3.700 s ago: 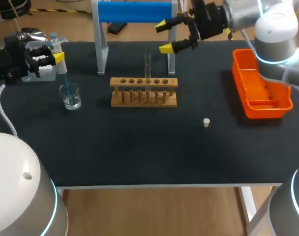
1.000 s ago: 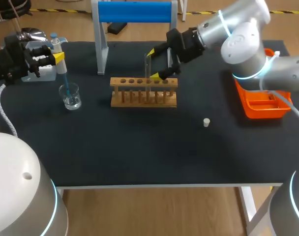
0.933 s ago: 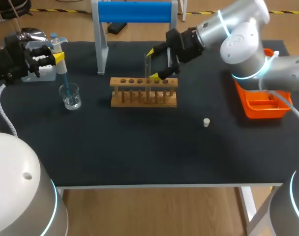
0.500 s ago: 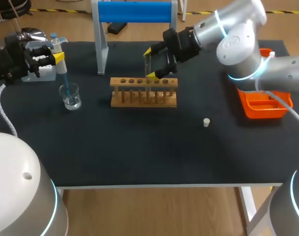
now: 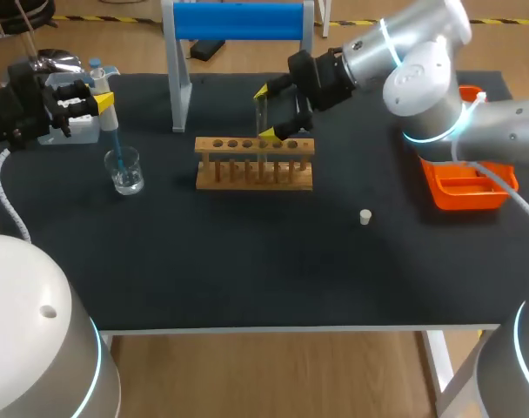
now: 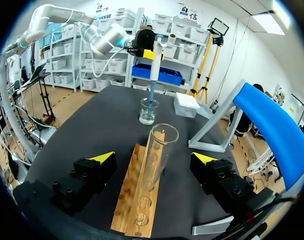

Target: Invert the test tube, pick up the pipette, mount the tip to pipette, aspirate from beaker and dispense into the tube, eject the tip, return the pipette, and cap with the stopper.

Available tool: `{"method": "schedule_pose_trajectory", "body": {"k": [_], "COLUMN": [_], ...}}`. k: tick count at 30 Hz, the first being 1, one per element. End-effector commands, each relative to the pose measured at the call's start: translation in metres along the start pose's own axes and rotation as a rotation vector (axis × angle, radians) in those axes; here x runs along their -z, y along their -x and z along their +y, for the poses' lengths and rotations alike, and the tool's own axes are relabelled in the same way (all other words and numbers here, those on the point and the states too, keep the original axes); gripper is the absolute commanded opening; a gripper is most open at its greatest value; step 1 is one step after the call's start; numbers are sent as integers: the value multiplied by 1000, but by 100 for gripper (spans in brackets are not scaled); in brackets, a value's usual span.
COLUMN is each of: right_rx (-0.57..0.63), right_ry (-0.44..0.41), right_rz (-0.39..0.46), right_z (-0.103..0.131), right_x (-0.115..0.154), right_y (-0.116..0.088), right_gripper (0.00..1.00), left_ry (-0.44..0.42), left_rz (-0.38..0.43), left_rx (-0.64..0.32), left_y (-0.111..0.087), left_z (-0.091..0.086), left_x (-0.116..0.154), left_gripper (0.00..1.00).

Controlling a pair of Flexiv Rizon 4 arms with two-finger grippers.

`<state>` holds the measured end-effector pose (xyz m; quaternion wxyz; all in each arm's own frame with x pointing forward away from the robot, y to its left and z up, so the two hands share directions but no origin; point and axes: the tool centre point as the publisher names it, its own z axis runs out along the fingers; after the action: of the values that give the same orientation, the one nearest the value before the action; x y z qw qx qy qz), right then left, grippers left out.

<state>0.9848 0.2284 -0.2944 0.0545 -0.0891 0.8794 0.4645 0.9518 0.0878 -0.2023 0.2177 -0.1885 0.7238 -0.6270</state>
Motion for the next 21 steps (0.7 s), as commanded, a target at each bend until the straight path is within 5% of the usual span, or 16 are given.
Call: {"method": "schedule_pose_trajectory", "body": {"k": [1, 13, 21], "right_rx": [0, 0, 0], "right_ry": [-1, -1, -1], "right_rz": [1, 1, 1], "right_z": [0, 0, 0], "right_x": [0, 0, 0], "right_y": [0, 0, 0], "right_gripper": [100, 100, 100], "left_ry": [0, 0, 8], "left_rz": [2, 2, -9], "left_rx": [0, 0, -32], "left_y": [0, 0, -6], "left_z": [0, 0, -15], "left_x": [0, 0, 1], "left_gripper": [0, 0, 0]}}
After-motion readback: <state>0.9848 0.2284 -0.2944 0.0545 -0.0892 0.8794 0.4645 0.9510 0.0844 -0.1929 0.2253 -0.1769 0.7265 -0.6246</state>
